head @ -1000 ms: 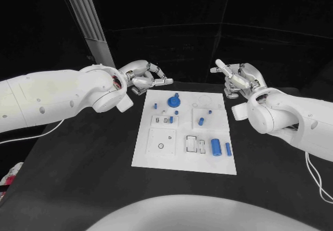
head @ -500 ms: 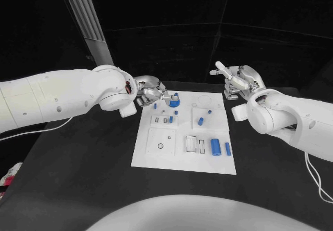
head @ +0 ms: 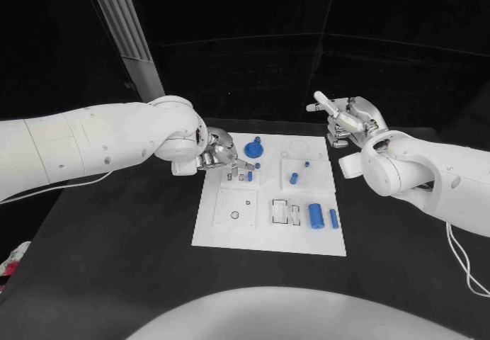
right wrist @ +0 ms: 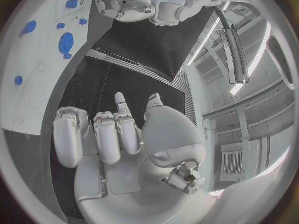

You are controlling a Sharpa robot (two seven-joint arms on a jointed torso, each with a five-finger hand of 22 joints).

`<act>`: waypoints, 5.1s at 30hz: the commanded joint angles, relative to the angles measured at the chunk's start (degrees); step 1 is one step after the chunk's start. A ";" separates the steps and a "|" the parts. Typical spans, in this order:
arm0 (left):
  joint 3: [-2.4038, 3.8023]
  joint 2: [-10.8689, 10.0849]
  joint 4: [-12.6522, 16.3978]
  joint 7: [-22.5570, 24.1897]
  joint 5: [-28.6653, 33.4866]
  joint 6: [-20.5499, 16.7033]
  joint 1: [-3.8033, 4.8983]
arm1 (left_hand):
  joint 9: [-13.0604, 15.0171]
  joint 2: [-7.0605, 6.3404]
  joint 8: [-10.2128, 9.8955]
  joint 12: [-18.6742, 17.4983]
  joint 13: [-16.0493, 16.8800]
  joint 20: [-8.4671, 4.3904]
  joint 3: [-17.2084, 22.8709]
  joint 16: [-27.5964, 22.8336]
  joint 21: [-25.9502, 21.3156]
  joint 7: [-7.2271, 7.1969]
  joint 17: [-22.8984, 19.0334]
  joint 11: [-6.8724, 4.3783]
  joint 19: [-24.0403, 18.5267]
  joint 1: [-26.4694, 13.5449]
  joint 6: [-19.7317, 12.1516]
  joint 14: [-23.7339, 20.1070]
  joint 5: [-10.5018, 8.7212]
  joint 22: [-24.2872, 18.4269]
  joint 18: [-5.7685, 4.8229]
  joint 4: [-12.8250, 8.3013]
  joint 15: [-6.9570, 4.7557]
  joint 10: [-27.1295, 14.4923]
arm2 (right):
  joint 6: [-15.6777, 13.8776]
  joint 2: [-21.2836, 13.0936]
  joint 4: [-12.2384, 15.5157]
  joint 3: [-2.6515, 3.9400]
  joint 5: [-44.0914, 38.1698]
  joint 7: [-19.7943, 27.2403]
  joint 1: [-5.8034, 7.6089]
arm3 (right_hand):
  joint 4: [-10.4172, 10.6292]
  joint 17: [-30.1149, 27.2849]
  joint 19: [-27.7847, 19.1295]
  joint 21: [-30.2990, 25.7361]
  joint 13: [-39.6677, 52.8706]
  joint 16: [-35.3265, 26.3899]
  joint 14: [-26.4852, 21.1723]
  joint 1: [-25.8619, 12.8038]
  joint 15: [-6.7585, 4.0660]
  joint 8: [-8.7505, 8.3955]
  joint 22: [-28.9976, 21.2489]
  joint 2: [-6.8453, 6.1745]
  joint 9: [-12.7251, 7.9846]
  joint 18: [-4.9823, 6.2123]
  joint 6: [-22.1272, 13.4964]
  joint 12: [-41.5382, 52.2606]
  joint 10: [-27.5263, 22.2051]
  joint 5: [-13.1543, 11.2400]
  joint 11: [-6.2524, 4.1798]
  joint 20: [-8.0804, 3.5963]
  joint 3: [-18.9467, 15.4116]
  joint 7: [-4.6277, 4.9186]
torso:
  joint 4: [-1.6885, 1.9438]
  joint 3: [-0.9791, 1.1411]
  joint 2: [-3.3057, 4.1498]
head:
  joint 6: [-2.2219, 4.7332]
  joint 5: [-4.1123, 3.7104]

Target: Assemble the parts on the task board

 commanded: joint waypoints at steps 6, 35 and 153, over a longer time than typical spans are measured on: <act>0.03 1.88 -1.42 -5.84 -3.36 3.20 -0.20 | 0.54 0.58 -1.63 0.13 15.04 -0.58 -1.73 0.17 0.21 -0.04 15.07 -0.57 5.92 -1.10 1.62 6.04 0.55 15.07 -0.36 -0.05 -0.55 5.96 | 0.64 0.06 -0.10 0.02 -0.05 -0.14 0.09 | -0.08 15.10 1.30 -0.28 15.07 0.14 5.96 -0.01 0.35 0.32 11.94 0.64 0.07 0.50 -0.32 -0.02 5.97 -0.25 0.36 0.36 -0.34 -0.13 | 0.11 -0.02 -0.05 | -0.01 0.06; 0.05 8.54 -8.91 -6.95 -3.62 3.51 -1.46 | 0.97 2.44 -4.25 0.13 15.04 -0.65 -2.84 0.17 0.21 -0.01 15.07 -0.56 5.92 -2.66 2.56 6.04 0.66 15.07 -0.36 -0.14 -0.58 5.96 | 0.63 0.57 -0.48 0.01 -0.06 -0.50 0.07 | -0.16 15.10 1.35 -0.23 15.07 0.14 5.96 0.97 0.26 1.03 11.99 1.31 0.17 0.49 -0.31 -0.02 5.97 -0.24 0.24 0.29 -0.51 -0.24 | 0.16 -0.02 -0.03 | -0.01 -0.03; 0.07 15.76 -16.55 -5.10 -3.61 5.65 -3.16 | 11.72 3.49 -9.15 0.13 15.04 -2.06 7.29 0.17 0.21 -1.76 15.07 -2.16 5.92 20.51 5.27 6.04 13.94 15.07 -0.36 -1.90 -2.26 5.96 | 0.84 1.65 -1.41 -0.12 -0.06 -2.22 -0.33 | -0.12 15.10 1.25 -0.42 15.07 0.14 5.96 2.13 0.16 1.77 11.92 2.04 0.26 0.54 -0.33 -0.02 5.97 -0.21 0.14 0.20 -0.68 -0.36 | 0.18 0.03 -0.07 | -0.01 -1.18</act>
